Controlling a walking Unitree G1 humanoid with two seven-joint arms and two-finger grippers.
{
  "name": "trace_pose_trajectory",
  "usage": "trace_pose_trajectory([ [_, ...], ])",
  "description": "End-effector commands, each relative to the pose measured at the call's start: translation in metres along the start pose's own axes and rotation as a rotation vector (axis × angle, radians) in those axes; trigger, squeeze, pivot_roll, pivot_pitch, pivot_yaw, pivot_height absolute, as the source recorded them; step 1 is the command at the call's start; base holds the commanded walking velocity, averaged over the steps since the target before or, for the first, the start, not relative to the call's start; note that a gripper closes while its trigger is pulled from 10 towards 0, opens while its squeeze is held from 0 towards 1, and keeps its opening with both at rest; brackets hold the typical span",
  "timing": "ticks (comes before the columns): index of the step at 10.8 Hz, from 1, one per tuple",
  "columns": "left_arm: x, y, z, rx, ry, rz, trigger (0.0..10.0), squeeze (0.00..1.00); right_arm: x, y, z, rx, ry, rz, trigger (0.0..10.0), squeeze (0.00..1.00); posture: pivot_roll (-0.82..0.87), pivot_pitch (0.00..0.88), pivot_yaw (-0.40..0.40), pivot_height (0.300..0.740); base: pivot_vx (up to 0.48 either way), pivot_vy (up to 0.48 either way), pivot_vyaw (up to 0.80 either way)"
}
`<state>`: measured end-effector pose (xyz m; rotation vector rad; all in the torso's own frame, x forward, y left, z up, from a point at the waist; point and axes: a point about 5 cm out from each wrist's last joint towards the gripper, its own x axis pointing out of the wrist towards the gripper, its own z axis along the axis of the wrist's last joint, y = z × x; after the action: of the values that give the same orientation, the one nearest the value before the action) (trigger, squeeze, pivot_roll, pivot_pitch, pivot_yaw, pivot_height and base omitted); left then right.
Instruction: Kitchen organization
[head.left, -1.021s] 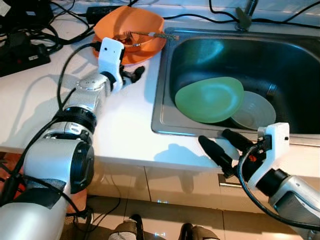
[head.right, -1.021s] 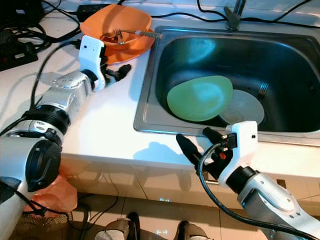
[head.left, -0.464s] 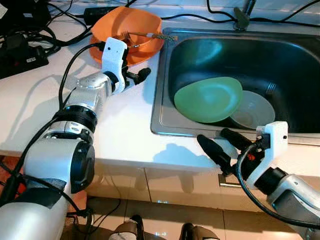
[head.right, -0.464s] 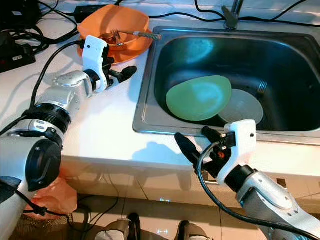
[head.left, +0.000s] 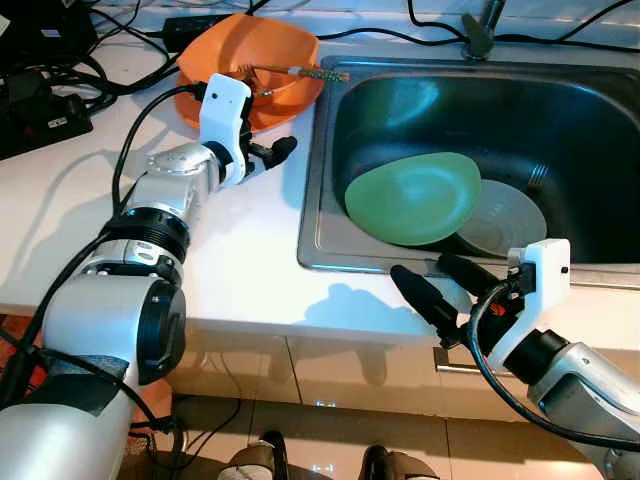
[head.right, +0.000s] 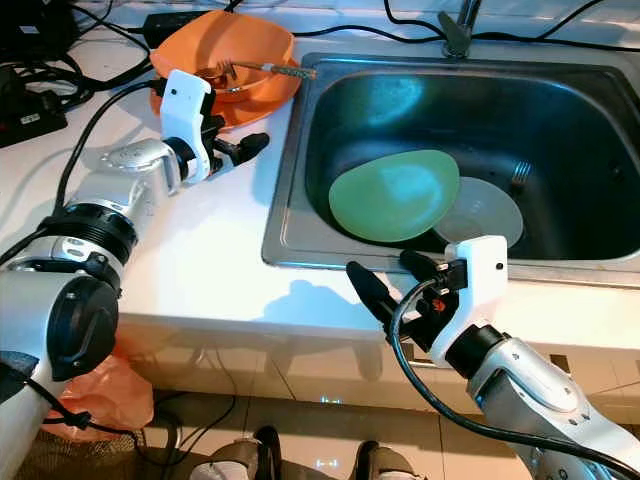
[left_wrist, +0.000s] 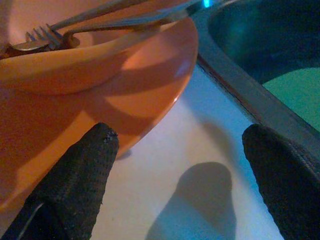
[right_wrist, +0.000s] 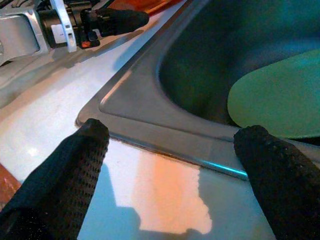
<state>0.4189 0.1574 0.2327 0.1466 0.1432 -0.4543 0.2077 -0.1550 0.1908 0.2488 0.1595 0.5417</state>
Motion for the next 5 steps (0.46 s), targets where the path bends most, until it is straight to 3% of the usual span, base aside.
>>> trace_pose_trajectory([
  [1,-0.0062,-0.0093,-0.0641,-0.085,0.282,-0.066,10.0,0.00,0.0008,-0.0045,-0.0070,0.013,0.041,-0.022,10.0,0.00,-0.20,0.223,0.022,0.740,0.000,0.000,0.00],
  [5,-0.0116,-0.0064,-0.0629,-0.116,0.301,-0.158,10.0,0.00,0.0044,-0.0055,-0.0070,0.012,0.038,-0.015,10.0,0.00,-0.18,0.217,0.023,0.740,0.000,0.000,0.00],
])
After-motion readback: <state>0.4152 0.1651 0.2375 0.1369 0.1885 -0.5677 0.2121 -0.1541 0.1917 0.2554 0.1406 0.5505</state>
